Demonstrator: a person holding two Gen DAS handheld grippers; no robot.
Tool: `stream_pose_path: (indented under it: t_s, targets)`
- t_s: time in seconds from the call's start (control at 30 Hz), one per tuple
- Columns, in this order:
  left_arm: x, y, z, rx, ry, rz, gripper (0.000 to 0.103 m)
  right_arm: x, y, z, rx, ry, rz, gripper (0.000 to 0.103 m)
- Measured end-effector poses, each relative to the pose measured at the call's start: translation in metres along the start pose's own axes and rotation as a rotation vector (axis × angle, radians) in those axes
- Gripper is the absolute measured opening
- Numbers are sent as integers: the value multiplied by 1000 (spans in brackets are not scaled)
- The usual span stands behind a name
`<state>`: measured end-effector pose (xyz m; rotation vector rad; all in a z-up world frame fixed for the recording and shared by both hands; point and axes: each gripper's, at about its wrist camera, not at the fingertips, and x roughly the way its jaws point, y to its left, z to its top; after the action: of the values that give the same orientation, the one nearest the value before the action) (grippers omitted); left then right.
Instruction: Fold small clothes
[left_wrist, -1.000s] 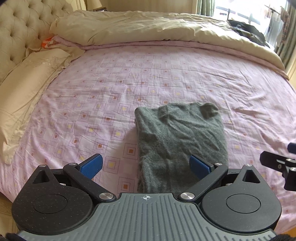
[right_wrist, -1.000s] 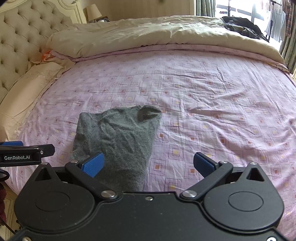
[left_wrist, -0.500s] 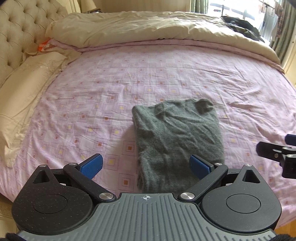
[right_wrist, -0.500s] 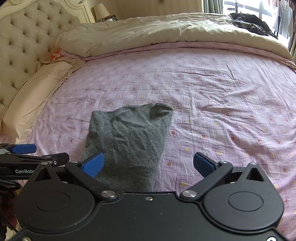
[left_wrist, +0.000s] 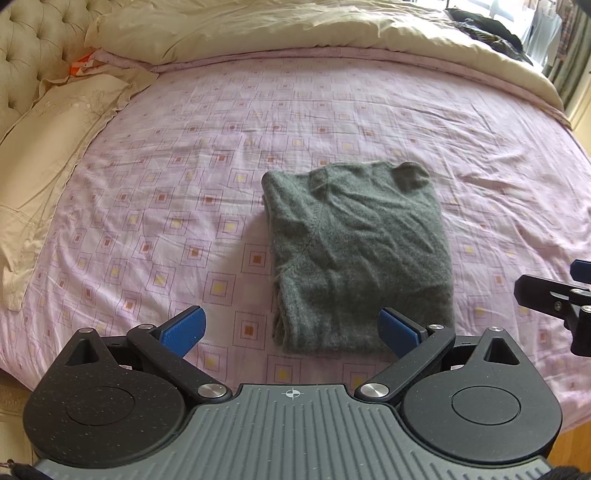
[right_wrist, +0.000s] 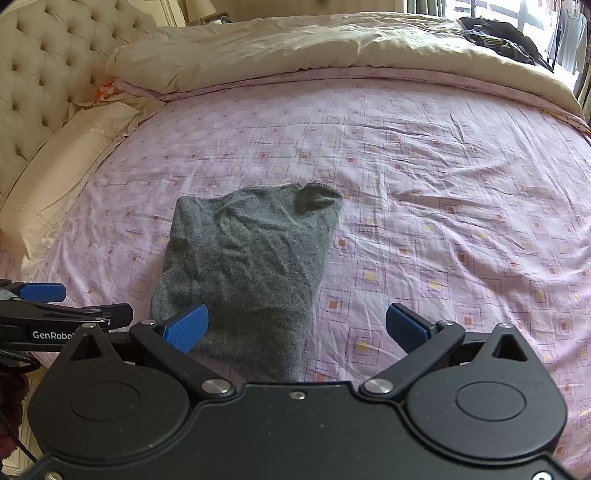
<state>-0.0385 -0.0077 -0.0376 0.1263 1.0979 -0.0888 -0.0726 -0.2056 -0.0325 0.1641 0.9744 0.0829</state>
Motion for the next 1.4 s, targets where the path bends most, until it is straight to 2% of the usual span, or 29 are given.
stream_pose_path:
  t_s: [0.6, 1.4]
  targets:
    - [10, 6, -6, -29, 63, 22, 101, 4, -8, -2, 74, 17, 9, 102]
    - [16, 1, -2, -21, 84, 26, 101, 13, -12, 1, 103, 30, 24, 102]
